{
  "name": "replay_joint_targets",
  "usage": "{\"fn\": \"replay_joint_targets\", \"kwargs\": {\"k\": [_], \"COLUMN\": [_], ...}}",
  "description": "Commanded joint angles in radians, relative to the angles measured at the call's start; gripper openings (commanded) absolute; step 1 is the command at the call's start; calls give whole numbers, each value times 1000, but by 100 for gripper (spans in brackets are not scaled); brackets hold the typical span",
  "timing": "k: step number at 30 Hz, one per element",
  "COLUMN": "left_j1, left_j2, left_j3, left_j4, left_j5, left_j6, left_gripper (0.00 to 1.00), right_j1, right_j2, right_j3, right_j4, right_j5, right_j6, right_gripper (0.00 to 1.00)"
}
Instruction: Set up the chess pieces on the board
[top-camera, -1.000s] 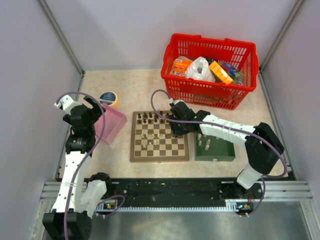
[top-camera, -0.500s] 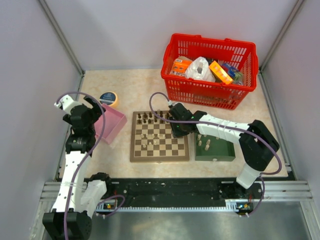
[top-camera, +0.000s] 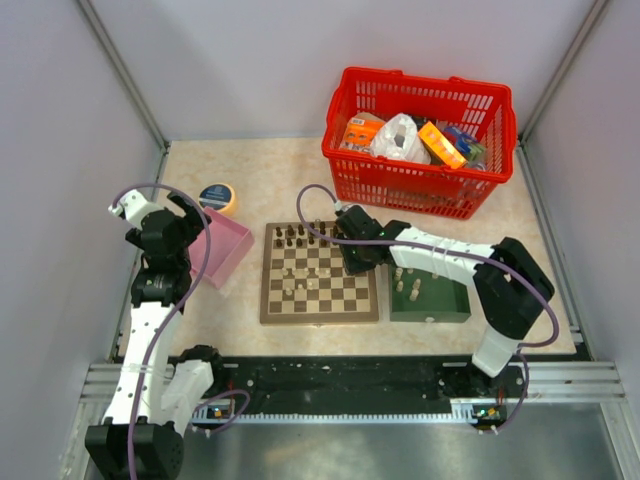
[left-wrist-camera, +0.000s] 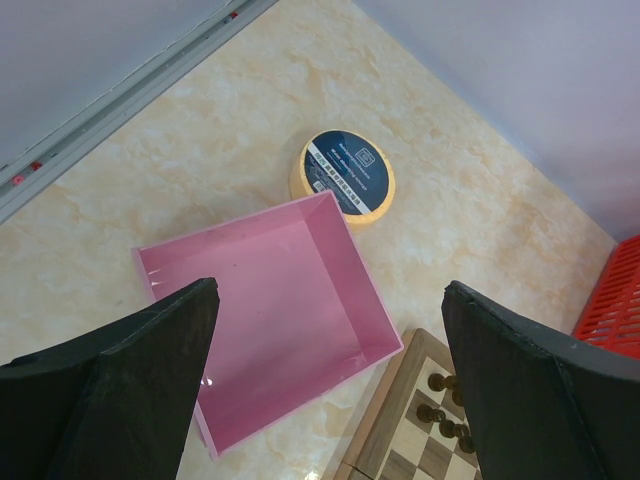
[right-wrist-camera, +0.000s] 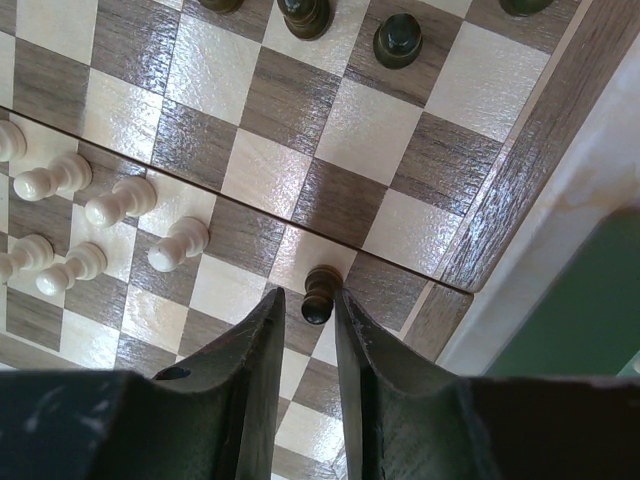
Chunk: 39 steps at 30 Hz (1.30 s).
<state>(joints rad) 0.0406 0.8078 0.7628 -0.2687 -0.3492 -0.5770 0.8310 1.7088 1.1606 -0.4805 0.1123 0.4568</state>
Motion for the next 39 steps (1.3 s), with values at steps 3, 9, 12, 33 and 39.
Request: {"fn": "replay_joint_targets", "kwargs": {"k": [3,9,12,33,39], "left_j1": [4,4,4,4,4], "left_j2": [-5,-2,-1,-10,-7], "left_j3": [-6,-8,-10,-10,-8], "left_j4": [51,51,51,43,43], "left_j5": [-4,-8,-8,-27,-30], "left_j6": [3,5,5,12,14], "left_gripper": [99,99,99,99,99], "right_j1": [14,14,11,-125,-127], "right_j2": [9,-3,-23,43,75], "right_j3": [36,44,57,163,169], "right_j4": [0,-3,-3,28,34], "right_j5": [27,53,119,167,142], "right_j6": [-15,-26,-32,-69,-67], "right_gripper": [19,13,13,13,13]}}
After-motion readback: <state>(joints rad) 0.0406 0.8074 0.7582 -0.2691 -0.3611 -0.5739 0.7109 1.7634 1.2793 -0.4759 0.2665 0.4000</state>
